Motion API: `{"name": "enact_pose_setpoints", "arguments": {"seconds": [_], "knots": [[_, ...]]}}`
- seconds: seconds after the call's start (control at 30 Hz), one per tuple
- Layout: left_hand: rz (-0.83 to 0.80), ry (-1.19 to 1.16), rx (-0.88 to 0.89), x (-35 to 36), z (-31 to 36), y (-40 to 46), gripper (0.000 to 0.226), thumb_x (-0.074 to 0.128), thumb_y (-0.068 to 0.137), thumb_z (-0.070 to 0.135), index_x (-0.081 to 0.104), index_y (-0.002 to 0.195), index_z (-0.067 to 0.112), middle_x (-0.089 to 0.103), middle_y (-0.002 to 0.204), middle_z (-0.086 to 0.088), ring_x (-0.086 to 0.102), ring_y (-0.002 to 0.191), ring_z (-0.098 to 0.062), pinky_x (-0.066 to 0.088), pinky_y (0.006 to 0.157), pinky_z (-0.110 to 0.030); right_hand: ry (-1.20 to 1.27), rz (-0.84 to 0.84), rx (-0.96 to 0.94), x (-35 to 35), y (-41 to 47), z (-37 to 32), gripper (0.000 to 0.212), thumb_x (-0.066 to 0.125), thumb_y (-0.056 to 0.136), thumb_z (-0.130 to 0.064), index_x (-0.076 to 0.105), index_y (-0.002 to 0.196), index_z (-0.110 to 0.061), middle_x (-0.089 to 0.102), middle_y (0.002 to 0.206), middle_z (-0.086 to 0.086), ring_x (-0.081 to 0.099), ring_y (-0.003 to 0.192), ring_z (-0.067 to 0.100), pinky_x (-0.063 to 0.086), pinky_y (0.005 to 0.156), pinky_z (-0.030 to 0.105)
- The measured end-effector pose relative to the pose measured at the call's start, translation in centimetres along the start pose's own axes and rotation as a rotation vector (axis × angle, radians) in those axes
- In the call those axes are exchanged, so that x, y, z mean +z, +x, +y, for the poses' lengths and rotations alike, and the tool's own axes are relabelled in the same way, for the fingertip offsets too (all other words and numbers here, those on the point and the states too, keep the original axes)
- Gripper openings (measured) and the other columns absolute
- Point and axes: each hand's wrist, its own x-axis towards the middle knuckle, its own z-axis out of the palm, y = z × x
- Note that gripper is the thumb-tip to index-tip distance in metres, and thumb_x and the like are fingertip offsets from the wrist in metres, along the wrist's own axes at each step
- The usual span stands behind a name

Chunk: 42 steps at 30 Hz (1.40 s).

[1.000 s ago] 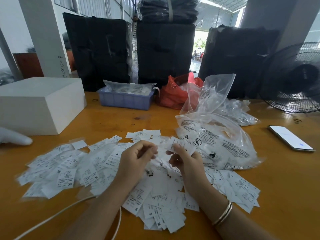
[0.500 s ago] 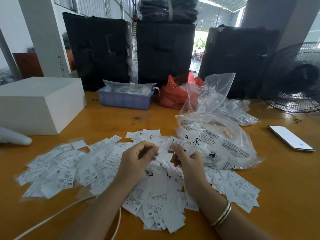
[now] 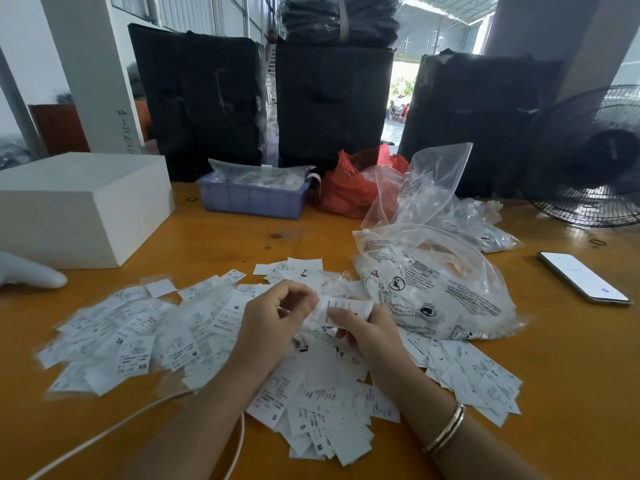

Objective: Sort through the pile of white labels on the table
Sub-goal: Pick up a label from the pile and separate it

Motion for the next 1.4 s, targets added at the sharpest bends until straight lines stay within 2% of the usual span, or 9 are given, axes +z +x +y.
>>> {"name": "enact_pose_setpoints", "arguments": {"seconds": [0.2, 0.33, 0.67, 0.87, 1.0, 1.1, 1.17, 1.27, 1.4], "knots": [[-0.139, -0.057, -0.089, -0.6, -0.2, 0.3, 0.006, 0.068, 0.084, 0.03, 0.067, 0.087, 0.035, 0.067, 0.08, 0.013, 0.059, 0.074, -0.002, 0.049, 0.066, -0.013, -0.048, -0.009, 0.026, -0.4, -0.1, -0.2, 0.019, 0.067, 0.085, -0.017, 0.064, 0.067, -0.014, 0.058, 0.053, -0.004, 0.05, 0.042, 0.005, 0.037, 0.041, 0.017], [-0.166, -0.06, -0.103, -0.6, -0.1, 0.3, 0.009, 0.07, 0.082, 0.026, 0.067, 0.086, 0.033, 0.067, 0.082, 0.019, 0.062, 0.078, 0.0, 0.05, 0.067, -0.011, -0.017, 0.029, 0.048, -0.4, 0.0, -0.1, 0.021, 0.066, 0.086, -0.019, 0.064, 0.065, -0.015, 0.058, 0.055, 0.001, 0.046, 0.041, 0.008, 0.035, 0.039, 0.019], [-0.056, -0.172, -0.202, -0.1, 0.0, 0.4, 0.01, 0.073, 0.081, 0.02, 0.068, 0.084, 0.029, 0.071, 0.081, 0.016, 0.065, 0.079, -0.001, 0.051, 0.067, -0.012, -0.072, -0.072, 0.008, 0.0, -0.3, -0.2, 0.019, 0.066, 0.087, -0.018, 0.063, 0.069, -0.013, 0.057, 0.051, -0.01, 0.052, 0.047, 0.001, 0.041, 0.047, 0.015], [-0.06, -0.197, -0.219, 0.0, 0.3, 0.3, 0.002, 0.07, 0.082, 0.025, 0.068, 0.082, 0.025, 0.07, 0.073, 0.012, 0.064, 0.068, -0.001, 0.049, 0.062, -0.01, -0.106, -0.082, -0.012, 0.0, -0.3, -0.1, 0.017, 0.066, 0.087, -0.017, 0.062, 0.071, -0.012, 0.057, 0.052, -0.01, 0.052, 0.048, 0.001, 0.04, 0.047, 0.014], [-0.064, -0.242, -0.247, -0.1, 0.4, 0.3, 0.009, 0.069, 0.08, 0.033, 0.068, 0.082, 0.024, 0.07, 0.07, 0.008, 0.064, 0.064, -0.003, 0.049, 0.06, -0.01, -0.103, -0.054, 0.004, 0.0, -0.2, 0.0, 0.019, 0.067, 0.086, -0.019, 0.065, 0.075, -0.004, 0.059, 0.053, -0.009, 0.053, 0.047, 0.0, 0.042, 0.046, 0.014], [-0.092, -0.29, -0.265, -0.2, 0.7, 0.3, 0.022, 0.068, 0.071, 0.041, 0.069, 0.084, 0.024, 0.07, 0.068, 0.01, 0.063, 0.061, 0.001, 0.048, 0.057, -0.009, -0.128, -0.048, -0.002, 0.2, -0.1, 0.0, 0.019, 0.067, 0.086, -0.022, 0.065, 0.072, -0.009, 0.06, 0.054, -0.009, 0.054, 0.049, 0.0, 0.043, 0.048, 0.015], [-0.119, -0.334, -0.279, -0.2, 0.7, 0.2, 0.017, 0.07, 0.075, 0.035, 0.071, 0.088, 0.024, 0.071, 0.07, 0.011, 0.063, 0.061, 0.002, 0.047, 0.055, -0.01, -0.144, -0.028, -0.003, 0.2, -0.1, 0.0, 0.019, 0.067, 0.086, -0.023, 0.066, 0.072, -0.01, 0.063, 0.058, -0.006, 0.055, 0.051, 0.001, 0.044, 0.05, 0.017], [-0.144, -0.319, -0.275, -0.3, 0.5, 0.2, 0.016, 0.069, 0.084, 0.013, 0.072, 0.092, 0.026, 0.073, 0.081, 0.01, 0.068, 0.077, -0.003, 0.049, 0.064, -0.01, -0.134, -0.005, -0.004, 0.0, -0.1, 0.0, 0.019, 0.067, 0.085, -0.023, 0.068, 0.075, -0.007, 0.064, 0.06, -0.004, 0.055, 0.05, 0.003, 0.044, 0.048, 0.019], [-0.163, -0.226, -0.245, -0.3, 0.4, 0.3, 0.02, 0.07, 0.082, 0.01, 0.071, 0.091, 0.028, 0.072, 0.082, 0.013, 0.067, 0.079, 0.001, 0.05, 0.067, -0.01, -0.211, -0.095, -0.06, 0.0, -0.1, 0.0, 0.021, 0.067, 0.086, -0.021, 0.062, 0.07, -0.008, 0.056, 0.061, 0.004, 0.051, 0.055, 0.013, 0.039, 0.051, 0.024]]}}
